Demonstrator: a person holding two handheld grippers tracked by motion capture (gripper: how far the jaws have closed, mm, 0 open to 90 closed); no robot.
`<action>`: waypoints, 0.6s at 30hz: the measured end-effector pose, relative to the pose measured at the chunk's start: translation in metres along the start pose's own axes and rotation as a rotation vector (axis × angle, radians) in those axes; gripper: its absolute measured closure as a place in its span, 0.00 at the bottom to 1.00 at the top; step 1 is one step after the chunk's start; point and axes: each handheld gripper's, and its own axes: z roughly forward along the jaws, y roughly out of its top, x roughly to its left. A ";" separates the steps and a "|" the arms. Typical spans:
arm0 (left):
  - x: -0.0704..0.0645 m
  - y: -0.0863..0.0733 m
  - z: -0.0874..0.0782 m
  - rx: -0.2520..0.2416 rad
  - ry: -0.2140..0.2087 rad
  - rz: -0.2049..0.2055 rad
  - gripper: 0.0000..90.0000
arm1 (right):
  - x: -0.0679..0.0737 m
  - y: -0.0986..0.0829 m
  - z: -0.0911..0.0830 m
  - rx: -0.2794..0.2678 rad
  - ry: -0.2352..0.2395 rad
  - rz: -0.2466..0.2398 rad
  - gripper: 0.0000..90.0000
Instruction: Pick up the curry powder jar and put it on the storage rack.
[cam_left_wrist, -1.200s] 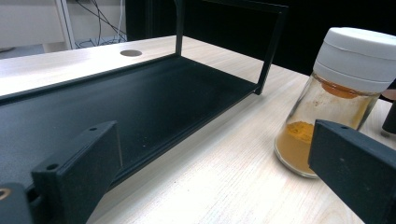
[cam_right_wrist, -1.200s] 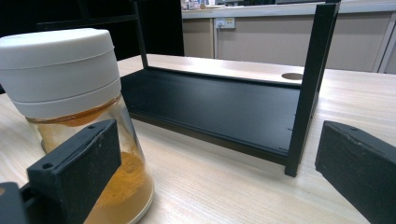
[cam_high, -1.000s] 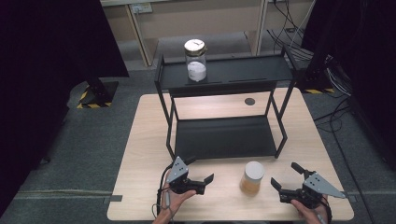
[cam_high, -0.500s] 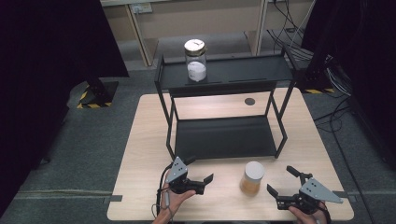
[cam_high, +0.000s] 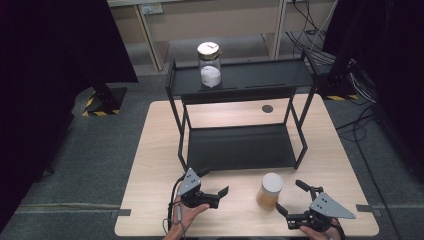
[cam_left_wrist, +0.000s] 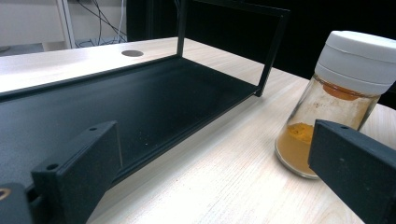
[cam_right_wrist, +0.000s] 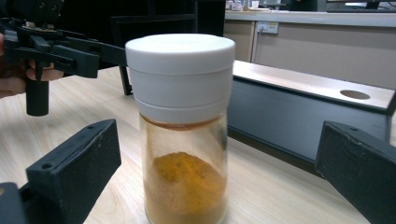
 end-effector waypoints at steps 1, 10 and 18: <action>0.000 0.000 0.000 0.001 0.000 0.001 0.02 | 0.000 0.000 0.001 0.001 0.002 -0.001 0.00; 0.000 -0.002 0.003 0.012 -0.009 -0.001 0.02 | 0.002 0.004 0.013 -0.003 0.029 -0.006 0.00; 0.001 -0.002 0.002 0.007 -0.008 -0.003 0.02 | 0.000 0.006 0.027 0.007 0.048 -0.003 0.03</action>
